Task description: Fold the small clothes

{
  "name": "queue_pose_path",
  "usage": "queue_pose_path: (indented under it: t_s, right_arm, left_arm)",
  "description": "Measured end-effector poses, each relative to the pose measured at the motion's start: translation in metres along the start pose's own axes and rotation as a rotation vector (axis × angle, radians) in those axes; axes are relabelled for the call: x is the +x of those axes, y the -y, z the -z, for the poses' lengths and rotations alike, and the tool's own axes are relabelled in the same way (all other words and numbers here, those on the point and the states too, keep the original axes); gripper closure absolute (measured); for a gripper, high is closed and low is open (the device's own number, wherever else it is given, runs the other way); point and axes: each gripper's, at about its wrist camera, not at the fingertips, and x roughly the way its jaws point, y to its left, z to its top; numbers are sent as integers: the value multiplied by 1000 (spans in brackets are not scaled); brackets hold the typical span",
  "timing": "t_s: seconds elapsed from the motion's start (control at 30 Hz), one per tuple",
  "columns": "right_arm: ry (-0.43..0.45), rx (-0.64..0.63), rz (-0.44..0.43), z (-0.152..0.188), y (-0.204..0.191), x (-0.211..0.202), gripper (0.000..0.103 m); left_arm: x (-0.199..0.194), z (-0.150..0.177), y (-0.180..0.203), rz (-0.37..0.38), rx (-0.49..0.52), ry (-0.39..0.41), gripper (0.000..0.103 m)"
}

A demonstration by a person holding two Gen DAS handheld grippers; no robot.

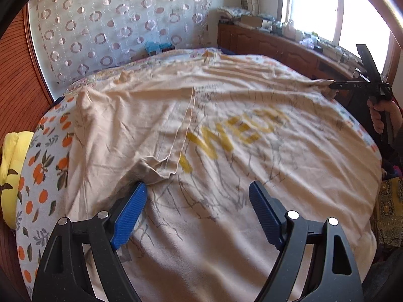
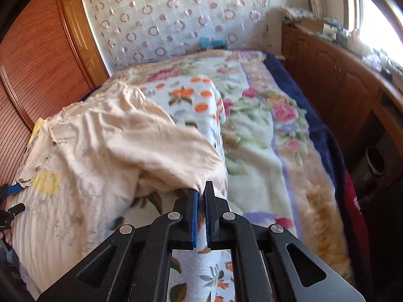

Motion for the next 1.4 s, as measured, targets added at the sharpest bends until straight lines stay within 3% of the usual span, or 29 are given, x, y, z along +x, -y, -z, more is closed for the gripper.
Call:
queue_pose_path:
  t_s: [0.23, 0.43, 0.5, 0.57, 0.63, 0.77, 0.97, 1.17, 1.2, 1.27, 1.4]
  right_arm:
    - [128, -151, -37, -31, -60, -49, 99]
    - [103, -290, -138, -26, -123, -50, 96]
    - [81, -313, -160, -18, -129, -46, 82]
    - [80, -326, -169, -10, -129, -45, 60]
    - [83, -312, -179, -11, -121, -42, 57]
    - [62, -264, -146, -7, -99, -34, 57]
    - [-74, -183, -100, 4, -82, 17, 57]
    - [-100, -76, -182, 1, -70, 45, 57]
    - [-104, -61, -213, -1, -70, 45, 60]
    - [-86, -72, -233, -1, -75, 40, 91]
    - [-1, -118, -258, 0, -83, 9, 95]
  left_arm:
    - [-21, -13, 4, 21, 5, 45, 19]
    - [-28, -16, 10, 36, -8, 77, 19]
    - [-30, -15, 11, 41, -14, 87, 19]
    - [-33, -14, 13, 49, -17, 90, 19]
    - [-34, -14, 14, 53, -19, 93, 19]
    - [-34, -14, 15, 57, -21, 95, 19]
    - [-32, -12, 19, 65, -24, 90, 19]
    - [-27, -10, 19, 71, -36, 75, 19]
    - [-26, -9, 19, 73, -36, 74, 19]
    - [-26, -8, 20, 75, -36, 72, 19]
    - [-23, -9, 21, 75, -37, 72, 19]
